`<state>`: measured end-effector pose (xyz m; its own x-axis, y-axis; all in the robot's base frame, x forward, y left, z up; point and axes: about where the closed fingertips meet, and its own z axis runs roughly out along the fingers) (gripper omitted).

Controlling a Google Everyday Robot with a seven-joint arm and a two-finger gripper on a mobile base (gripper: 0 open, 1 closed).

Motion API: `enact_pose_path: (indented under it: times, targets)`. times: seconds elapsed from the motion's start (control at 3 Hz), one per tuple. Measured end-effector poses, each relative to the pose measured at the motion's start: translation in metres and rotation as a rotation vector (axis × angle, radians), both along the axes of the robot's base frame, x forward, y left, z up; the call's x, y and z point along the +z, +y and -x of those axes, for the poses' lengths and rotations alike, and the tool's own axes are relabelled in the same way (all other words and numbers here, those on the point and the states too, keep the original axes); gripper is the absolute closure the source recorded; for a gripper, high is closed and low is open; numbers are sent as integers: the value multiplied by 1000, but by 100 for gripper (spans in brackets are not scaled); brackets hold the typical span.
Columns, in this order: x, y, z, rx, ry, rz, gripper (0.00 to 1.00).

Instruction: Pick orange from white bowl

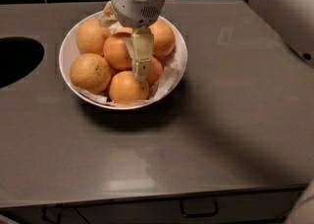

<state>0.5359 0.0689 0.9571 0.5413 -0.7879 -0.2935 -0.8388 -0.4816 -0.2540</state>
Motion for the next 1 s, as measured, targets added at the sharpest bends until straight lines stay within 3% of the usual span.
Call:
enact_pose_path:
  times: [0.33,1.0]
  targets:
    - [-4,-1,1,2,9,3,19]
    - [-8,-3,0,7,22,11,20]
